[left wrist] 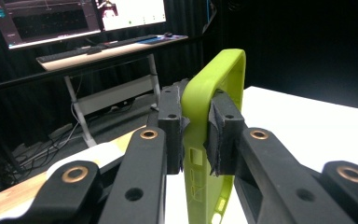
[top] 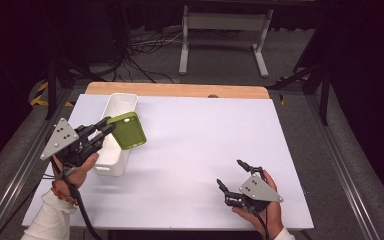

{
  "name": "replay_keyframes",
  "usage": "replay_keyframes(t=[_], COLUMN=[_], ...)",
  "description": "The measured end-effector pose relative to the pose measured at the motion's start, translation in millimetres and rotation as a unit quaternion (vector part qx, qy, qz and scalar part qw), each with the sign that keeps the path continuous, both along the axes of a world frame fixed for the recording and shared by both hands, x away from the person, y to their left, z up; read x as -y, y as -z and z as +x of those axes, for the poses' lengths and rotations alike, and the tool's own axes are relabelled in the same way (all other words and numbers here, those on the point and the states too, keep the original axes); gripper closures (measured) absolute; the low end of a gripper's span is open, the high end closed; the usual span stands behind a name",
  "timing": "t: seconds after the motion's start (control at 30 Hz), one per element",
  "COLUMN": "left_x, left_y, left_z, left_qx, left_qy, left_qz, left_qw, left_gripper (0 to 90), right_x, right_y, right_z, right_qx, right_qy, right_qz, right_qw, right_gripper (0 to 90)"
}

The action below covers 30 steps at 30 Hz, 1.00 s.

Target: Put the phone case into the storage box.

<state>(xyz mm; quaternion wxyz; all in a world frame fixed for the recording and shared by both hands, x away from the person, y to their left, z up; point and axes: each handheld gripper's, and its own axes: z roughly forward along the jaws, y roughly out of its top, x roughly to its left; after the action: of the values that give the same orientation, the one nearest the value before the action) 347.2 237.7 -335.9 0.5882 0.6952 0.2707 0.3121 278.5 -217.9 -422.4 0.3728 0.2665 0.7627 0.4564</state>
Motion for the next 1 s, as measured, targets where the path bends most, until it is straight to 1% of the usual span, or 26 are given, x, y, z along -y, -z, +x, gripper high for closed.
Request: replay_keyframes(t=[0.1, 0.2, 0.27, 0.4, 0.43, 0.57, 0.7, 0.77, 0.87, 1.0], left_x=[-1.5, -3.1, -4.1, -4.9, -5.2, -6.5, -9.5, -10.8, -13.5, -18.0], left_y=[0.0, -0.6, -1.5, -3.9, -4.5, -6.0, -6.5, -7.1, -10.2, -13.5], left_z=[0.6, 0.9, 0.5, -1.8, -2.1, -3.4, -2.3, -1.8, -3.1, -4.1], left_qx=[-0.001, -0.002, 0.002, 0.004, 0.005, 0.008, 0.007, 0.008, 0.013, 0.02], left_qy=[0.0, 0.002, 0.003, 0.005, 0.005, 0.003, 0.001, -0.002, -0.002, -0.007], left_qz=[0.001, -0.002, -0.004, -0.01, -0.007, -0.01, -0.01, -0.012, -0.009, -0.011], left_qw=[1.0, 1.0, 1.0, 0.9999, 0.9999, 0.9999, 0.9999, 0.9999, 0.9999, 0.9997], left_gripper=[78.1, 78.1, 78.1, 78.1, 78.1, 78.1, 78.2, 78.1, 78.2, 78.2], right_x=[-0.1, -0.5, -0.8, -0.8, -0.8, -0.8, -0.5, -0.8, -1.0, -0.9], right_y=[0.1, 0.3, 0.5, 0.9, 1.0, 0.7, 0.3, 0.2, 0.6, 1.6], right_z=[0.4, 0.7, 0.8, 0.8, 0.8, 0.4, 1.0, 0.9, 1.1, 1.8], right_qx=[-0.002, -0.001, -0.001, -0.003, -0.004, -0.002, -0.003, -0.002, -0.003, -0.004], right_qy=[0.0, -0.002, -0.002, -0.002, -0.002, -0.002, -0.002, -0.003, -0.005, -0.005], right_qz=[0.0, 0.0, 0.0, 0.0, 0.0, 0.0, 0.001, -0.001, -0.003, -0.002], right_qw=[1.0, 1.0, 1.0, 1.0, 1.0, 1.0, 1.0, 1.0, 1.0, 1.0], right_gripper=[19.0, 19.0, 18.9, 18.9, 19.0, 19.0, 18.9, 19.0, 19.5, 19.4])
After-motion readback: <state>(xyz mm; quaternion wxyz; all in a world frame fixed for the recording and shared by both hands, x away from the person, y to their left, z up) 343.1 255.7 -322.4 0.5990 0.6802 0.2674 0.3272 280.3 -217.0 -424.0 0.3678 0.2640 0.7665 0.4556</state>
